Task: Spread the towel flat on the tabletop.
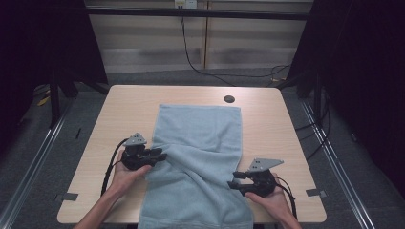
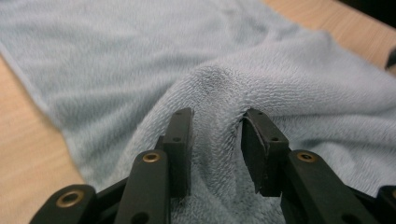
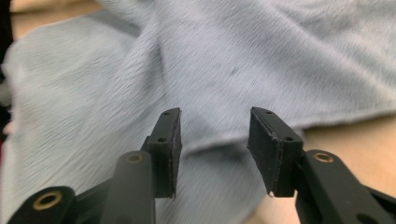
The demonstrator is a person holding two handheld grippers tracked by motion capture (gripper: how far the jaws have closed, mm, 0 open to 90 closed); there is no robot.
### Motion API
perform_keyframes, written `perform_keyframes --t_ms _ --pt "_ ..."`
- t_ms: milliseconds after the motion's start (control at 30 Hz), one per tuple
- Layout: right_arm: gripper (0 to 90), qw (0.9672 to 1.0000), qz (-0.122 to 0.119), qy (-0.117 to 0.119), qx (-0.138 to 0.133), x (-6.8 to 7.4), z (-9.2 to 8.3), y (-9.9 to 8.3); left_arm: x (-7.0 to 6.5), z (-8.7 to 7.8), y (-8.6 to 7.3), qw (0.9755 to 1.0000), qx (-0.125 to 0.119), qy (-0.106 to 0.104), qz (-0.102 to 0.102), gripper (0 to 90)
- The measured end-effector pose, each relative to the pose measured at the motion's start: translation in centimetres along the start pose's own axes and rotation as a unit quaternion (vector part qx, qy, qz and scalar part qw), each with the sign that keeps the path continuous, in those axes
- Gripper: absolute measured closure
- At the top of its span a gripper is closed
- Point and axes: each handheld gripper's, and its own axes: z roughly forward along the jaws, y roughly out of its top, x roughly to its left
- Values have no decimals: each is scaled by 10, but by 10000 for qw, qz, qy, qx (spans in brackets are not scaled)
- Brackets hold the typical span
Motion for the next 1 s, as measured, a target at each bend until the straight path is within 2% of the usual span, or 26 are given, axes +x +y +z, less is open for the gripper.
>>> perform_keyframes --t_ms 33,133,167,200,233,267,333,367,400,433,467,500,567,600,633,700,733,767,800,867,900,933,967,1000 --pt "526 10000 -23 50 -18 -1 4 2 -2 0 -2 10000 55 2 27 621" --pt "501 9996 -144 136 185 0 17 7 -5 -4 -5 9999 96 -82 109 593" --pt "523 9994 -196 104 266 1 21 7 -5 -4 -5 9999 90 -78 106 581" --pt "596 9992 -232 65 334 1 24 7 -5 -4 -5 9999 86 -77 103 581" --pt "596 9992 -232 65 334 1 24 7 -5 -4 -5 9999 86 -77 103 584" --pt "865 9989 -314 -30 333 0 24 9 -4 -4 -4 9999 68 -85 90 602" --pt "900 9993 -272 -12 247 -3 21 12 -3 -4 -3 9999 17 -102 88 683" --pt "900 9998 -178 -37 92 -7 17 15 -2 -4 -3 9999 -20 -129 61 683" --pt "900 9998 -46 -171 -122 -17 7 23 0 -3 -2 9999 -4 -157 70 731" --pt "900 9998 -46 -171 -122 -17 7 23 0 -3 -2 9999 -4 -157 70 739" --pt "900 9990 114 -267 -350 -29 1 29 0 -2 -2 9999 -5 -142 51 737" --pt "900 9989 132 -282 -360 -35 1 31 0 -1 -2 9999 4 -141 41 717" --pt "684 9991 272 -242 -200 -42 7 32 -1 0 0 9999 18 -131 17 674" --pt "653 9993 275 -241 -47 -44 14 30 -1 1 0 9999 38 -146 30 671" --pt "609 9993 175 -301 97 -43 20 27 -2 2 -1 9999 64 -119 29 657" --pt "527 9991 209 -291 231 -44 31 22 -1 5 -3 9998 162 -46 77 627" --pt "527 9991 209 -291 231 -44 31 22 -1 5 -3 9998 162 -46 77 617" --pt "504 9982 122 -432 391 -45 39 20 -1 6 -4 9998 187 -47 72 604" --pt "496 9982 147 -422 395 -46 42 19 -1 8 -6 9997 219 -36 65 590" --pt "590 9984 105 -435 355 -47 42 19 -1 8 -7 9998 211 -39 57 586" --pt "726 9987 51 -348 371 -46 43 19 -1 10 -8 9996 254 -28 77 586" --pt "726 9987 51 -348 371 -46 43 19 -1 10 -8 9996 254 -28 77 588" --pt "832 9988 39 -215 430 -43 43 22 0 10 -7 9996 240 -51 102 616" --pt "850 9987 43 -241 444 -43 42 24 1 9 -7 9997 202 -75 114 659"
